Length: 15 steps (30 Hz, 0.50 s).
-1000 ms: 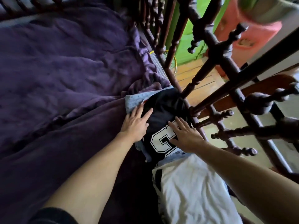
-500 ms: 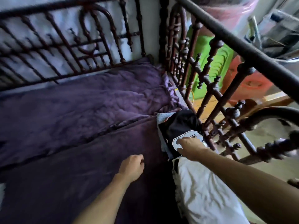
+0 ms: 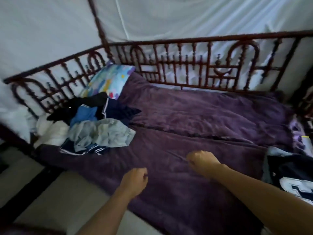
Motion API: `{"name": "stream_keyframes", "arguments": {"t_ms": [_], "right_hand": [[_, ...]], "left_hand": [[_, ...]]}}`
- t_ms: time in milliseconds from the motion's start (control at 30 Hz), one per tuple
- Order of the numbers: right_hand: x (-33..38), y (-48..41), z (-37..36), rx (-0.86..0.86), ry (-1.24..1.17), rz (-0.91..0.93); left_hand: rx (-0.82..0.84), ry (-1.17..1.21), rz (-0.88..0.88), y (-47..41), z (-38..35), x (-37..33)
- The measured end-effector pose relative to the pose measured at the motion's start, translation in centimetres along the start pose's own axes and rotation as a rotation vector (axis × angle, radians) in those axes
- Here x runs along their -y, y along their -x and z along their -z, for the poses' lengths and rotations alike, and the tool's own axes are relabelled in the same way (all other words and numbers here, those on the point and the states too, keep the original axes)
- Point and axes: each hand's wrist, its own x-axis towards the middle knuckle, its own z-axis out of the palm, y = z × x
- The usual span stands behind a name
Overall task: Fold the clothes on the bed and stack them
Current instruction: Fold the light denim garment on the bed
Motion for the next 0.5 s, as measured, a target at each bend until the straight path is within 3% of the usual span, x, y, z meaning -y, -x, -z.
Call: {"name": "stream_keyframes", "arguments": {"t_ms": [167,500], "right_hand": [[11.7,-8.1,0.9,-0.039,0.036,0.159],[33.4,-22.3,-4.1,0.118,-0.032,0.169]], "left_hand": [[-0.083,-0.017,0.150,3.7,4.5,12.3],[-0.029,0.046,0.223,6.1,10.8,37.2]]}}
